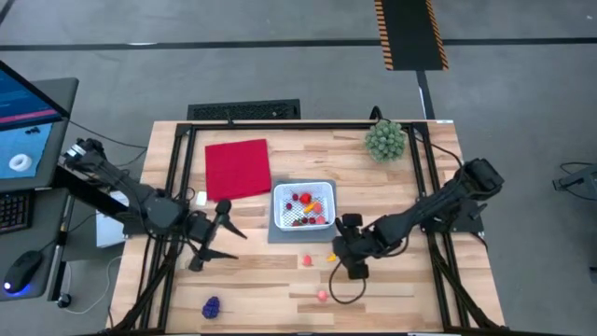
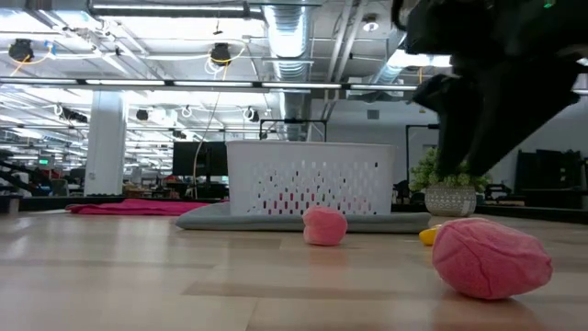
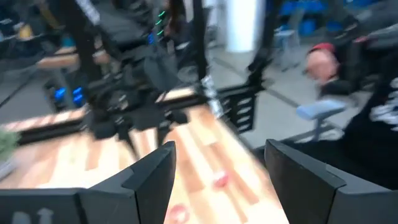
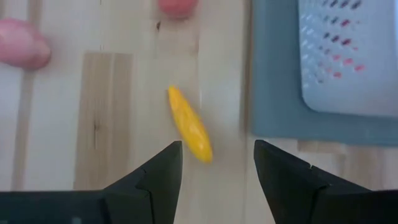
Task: Pick and placing Produce into tupperware
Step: Put the corn into the white basket
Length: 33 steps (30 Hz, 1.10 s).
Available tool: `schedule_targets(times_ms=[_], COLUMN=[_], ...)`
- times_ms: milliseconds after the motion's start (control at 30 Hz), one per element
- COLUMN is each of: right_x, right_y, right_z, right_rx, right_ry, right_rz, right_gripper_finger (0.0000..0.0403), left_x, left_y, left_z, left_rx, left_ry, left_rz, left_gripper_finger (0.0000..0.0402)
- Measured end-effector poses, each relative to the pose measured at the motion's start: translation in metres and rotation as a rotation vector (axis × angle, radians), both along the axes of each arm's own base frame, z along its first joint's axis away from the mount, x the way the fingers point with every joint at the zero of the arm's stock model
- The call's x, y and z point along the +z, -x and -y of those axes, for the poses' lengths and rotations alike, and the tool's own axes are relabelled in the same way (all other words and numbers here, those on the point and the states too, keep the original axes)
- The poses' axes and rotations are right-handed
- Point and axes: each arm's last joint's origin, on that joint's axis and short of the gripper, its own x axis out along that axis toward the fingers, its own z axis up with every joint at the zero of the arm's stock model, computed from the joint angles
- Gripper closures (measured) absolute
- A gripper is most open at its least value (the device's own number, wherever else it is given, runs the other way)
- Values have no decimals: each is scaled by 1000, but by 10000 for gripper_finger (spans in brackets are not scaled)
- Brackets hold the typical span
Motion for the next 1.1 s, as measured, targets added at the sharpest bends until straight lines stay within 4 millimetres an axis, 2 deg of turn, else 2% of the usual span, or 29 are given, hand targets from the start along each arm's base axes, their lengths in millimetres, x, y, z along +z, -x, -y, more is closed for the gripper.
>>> schedule_targets(times_ms=[133,567,667,767,867,1000,1100], right_x=[-7,-44,-48,-47,-44,-30,-18], right_y=[-8,-22,-24,-24,-23,-21,-19], right_z=[4,2,1,1,1,2,3], right_rx=[13,59,61,62,64,67,79], right_ry=[-36,-67,-67,-71,-76,-89,-93], right_rz=[-11,-88,-96,-92,-84,-44,-4], right_gripper_finger=[182,182,188,213,260,333,368], left_x=[-9,-10,-10,-9,-8,-7,-7], left_y=[-6,-8,-8,-8,-9,-9,-9], left_z=[2,4,4,4,4,4,3], left_rx=[49,43,43,42,41,46,72], left_ry=[-36,-38,-38,-38,-44,-50,-68], left_rz=[-43,-40,-39,-36,-20,-10,-3], left_gripper_finger=[163,163,163,163,163,163,163])
